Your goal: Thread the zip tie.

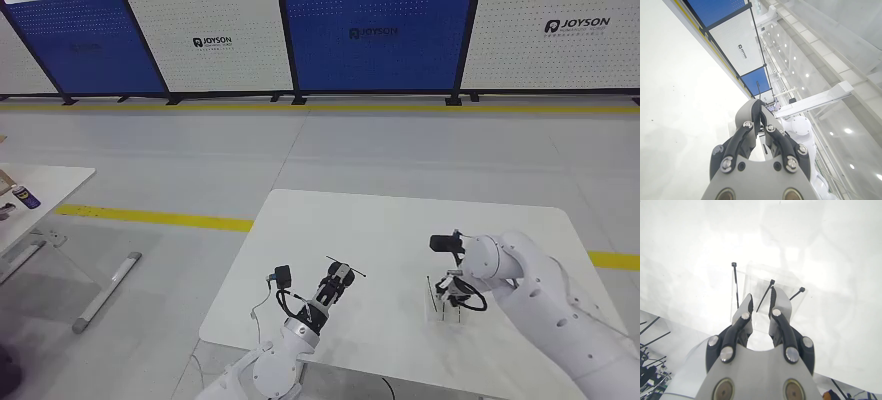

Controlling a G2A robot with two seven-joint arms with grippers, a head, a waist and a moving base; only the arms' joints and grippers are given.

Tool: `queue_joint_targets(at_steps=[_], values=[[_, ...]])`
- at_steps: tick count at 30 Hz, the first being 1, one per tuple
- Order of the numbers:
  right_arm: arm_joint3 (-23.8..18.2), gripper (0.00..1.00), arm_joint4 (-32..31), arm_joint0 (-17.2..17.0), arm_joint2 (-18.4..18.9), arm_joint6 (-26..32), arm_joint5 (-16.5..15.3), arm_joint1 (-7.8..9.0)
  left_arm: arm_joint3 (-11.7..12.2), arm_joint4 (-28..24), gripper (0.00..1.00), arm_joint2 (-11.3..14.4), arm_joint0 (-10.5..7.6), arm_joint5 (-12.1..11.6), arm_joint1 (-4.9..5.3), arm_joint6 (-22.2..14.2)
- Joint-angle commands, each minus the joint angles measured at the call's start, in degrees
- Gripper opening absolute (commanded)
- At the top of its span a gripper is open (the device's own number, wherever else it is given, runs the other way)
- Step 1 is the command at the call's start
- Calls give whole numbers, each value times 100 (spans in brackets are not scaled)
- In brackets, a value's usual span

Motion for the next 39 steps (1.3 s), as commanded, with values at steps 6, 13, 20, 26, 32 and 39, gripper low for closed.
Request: queue_joint_targets(at_steps=[6,13,20,26,32,39], values=[[299,6,109,149,-189,0,0,-114,0,0,0,0,0,0,0,0],[561,16,311,294,-373,0,0,-163,0,0,0,0,0,0,0,0],[651,0,468,386,-447,0,0,-158,0,0,0,0,0,0,0,0],[619,0,580,396,-472,0,0,-89,0,0,0,0,0,0,0,0],[244,0,785,351,-372,0,0,81,0,0,0,0,0,0,0,0],[-1066,0,373,-194,580,0,0,600,0,0,0,0,0,0,0,0]])
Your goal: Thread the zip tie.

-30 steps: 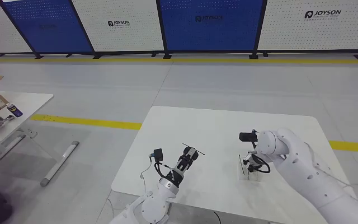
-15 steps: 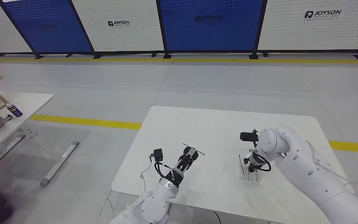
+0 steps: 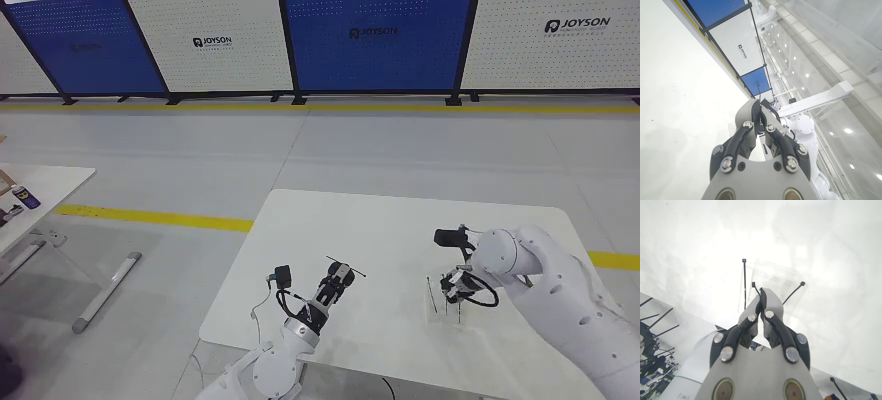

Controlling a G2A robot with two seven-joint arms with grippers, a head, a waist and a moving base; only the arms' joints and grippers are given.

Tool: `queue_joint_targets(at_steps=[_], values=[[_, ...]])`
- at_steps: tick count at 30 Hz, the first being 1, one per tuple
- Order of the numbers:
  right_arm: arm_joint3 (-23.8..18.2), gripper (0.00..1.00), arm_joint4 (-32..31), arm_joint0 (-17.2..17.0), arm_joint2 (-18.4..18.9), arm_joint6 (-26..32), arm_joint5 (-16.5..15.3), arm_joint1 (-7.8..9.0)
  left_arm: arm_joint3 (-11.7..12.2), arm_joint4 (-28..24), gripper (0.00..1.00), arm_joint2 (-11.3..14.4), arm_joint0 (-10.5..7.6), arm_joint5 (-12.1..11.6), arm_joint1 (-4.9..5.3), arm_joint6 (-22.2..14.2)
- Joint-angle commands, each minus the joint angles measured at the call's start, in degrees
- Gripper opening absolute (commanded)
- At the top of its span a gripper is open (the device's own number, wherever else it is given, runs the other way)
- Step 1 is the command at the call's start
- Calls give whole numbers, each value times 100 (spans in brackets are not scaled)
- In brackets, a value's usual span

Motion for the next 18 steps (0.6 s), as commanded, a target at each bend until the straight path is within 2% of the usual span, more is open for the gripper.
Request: queue_joint_targets(at_steps=[1,4,7,8,18], values=[[-615,0,-256,-343,552,0,0,182,0,0,0,0,0,0,0,0],[-1636,0,-673,-1074,1560,-220,0,395,0,0,0,0,0,0,0,0],[-2524,0,-1003,-1922,2334,-429,0,501,0,0,0,0,0,0,0,0],[-2708,0,-1031,-2109,2469,-424,0,510,0,0,0,0,0,0,0,0],[-2762,0,-1029,-2161,2502,-410,0,512,0,0,0,0,0,0,0,0]])
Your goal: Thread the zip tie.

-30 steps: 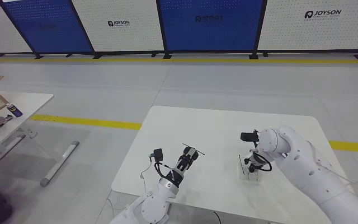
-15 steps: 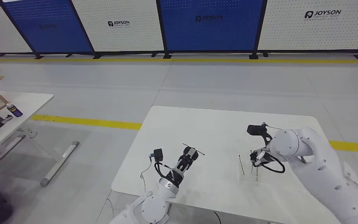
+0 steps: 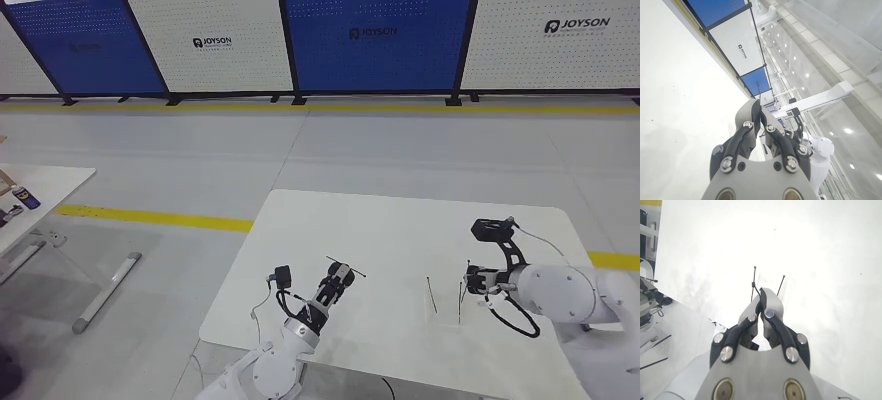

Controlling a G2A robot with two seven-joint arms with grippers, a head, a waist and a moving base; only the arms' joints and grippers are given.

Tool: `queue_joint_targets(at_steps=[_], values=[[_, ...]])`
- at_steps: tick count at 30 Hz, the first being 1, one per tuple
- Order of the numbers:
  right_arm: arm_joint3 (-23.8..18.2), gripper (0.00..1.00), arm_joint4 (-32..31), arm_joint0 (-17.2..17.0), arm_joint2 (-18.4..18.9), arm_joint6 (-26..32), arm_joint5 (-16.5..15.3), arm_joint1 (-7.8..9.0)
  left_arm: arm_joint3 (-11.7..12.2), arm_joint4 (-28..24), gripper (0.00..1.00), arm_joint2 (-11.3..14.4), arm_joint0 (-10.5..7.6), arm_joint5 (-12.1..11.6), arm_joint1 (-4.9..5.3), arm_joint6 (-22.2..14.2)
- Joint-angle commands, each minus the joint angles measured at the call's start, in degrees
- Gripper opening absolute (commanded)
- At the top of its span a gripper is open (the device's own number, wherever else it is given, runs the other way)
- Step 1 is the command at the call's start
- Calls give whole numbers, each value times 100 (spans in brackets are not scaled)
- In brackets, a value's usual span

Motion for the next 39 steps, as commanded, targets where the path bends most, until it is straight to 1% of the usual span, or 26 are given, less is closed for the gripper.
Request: queue_joint_targets(at_steps=[1,32,34,36,39], values=[[0,0,0,0,0,0,0,0,0,0,0,0,0,0,0,0],[10,0,17,-23,-3,-47,-6,-2,0,0,0,0,0,0,0,0],[14,0,236,-202,34,-583,0,-32,0,0,0,0,0,0,0,0],[-96,0,373,-325,67,-1067,0,-60,0,0,0,0,0,0,0,0],[-276,0,1035,-617,301,-2075,0,-140,0,0,0,0,0,0,0,0]])
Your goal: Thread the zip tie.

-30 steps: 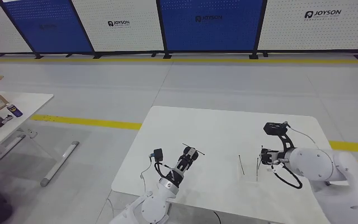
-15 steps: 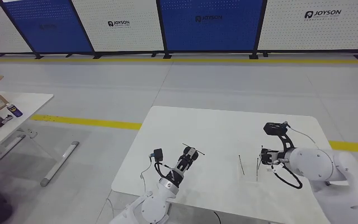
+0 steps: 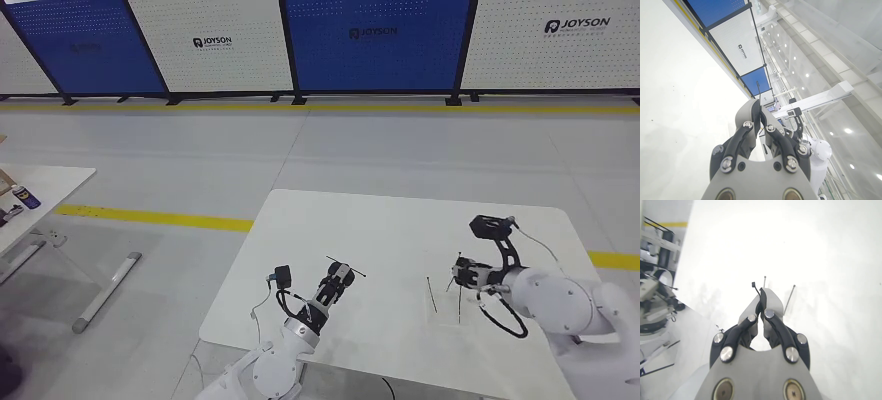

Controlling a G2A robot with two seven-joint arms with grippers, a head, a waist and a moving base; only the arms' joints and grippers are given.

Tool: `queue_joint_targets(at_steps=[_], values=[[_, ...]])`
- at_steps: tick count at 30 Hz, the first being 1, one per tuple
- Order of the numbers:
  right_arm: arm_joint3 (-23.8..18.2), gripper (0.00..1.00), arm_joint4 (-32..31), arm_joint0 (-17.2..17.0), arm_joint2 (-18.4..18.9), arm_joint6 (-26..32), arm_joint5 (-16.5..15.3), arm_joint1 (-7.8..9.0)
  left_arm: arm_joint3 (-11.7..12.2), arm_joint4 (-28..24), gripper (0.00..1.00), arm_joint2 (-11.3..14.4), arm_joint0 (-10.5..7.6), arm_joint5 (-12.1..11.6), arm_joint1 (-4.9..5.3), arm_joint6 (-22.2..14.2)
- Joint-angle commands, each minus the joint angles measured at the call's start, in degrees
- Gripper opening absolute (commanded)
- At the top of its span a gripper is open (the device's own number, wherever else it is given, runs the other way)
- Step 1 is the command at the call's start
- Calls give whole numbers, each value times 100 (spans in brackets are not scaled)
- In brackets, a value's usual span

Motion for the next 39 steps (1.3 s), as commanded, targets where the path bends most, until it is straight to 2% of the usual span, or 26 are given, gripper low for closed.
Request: queue_joint_targets(at_steps=[1,3,5,12,14,15,19,21,24,34,39], values=[[-141,0,517,-245,187,-892,0,-60,0,0,0,0,0,0,0,0],[-242,0,746,-470,249,-1422,0,-107,0,0,0,0,0,0,0,0],[-312,0,733,-621,221,-1701,0,-135,0,0,0,0,0,0,0,0],[-312,0,733,-621,221,-1701,0,-135,-15,41,0,-6,-18,-16,-4,18],[-309,0,759,-646,243,-1845,0,-142,-39,338,0,15,-46,-84,-22,195],[-310,0,1004,-749,274,-2215,-26,-175,-79,584,0,66,-58,-147,-46,422],[-453,0,793,-1146,46,-3512,-301,-253,-131,1054,0,372,-162,-227,-168,1075],[-442,0,668,-1251,-194,-4062,-257,-317,-36,1227,0,554,-274,-227,-252,1420],[-429,0,715,-1261,-251,-4196,-249,-340,197,1583,0,778,-483,-199,-375,1981],[-427,0,749,-1277,-247,-4239,-281,-345,243,1632,0,751,-509,-148,-378,1945],[-442,0,843,-1452,-521,-5466,-695,-483,473,1835,0,786,-696,-4,-490,2300]])
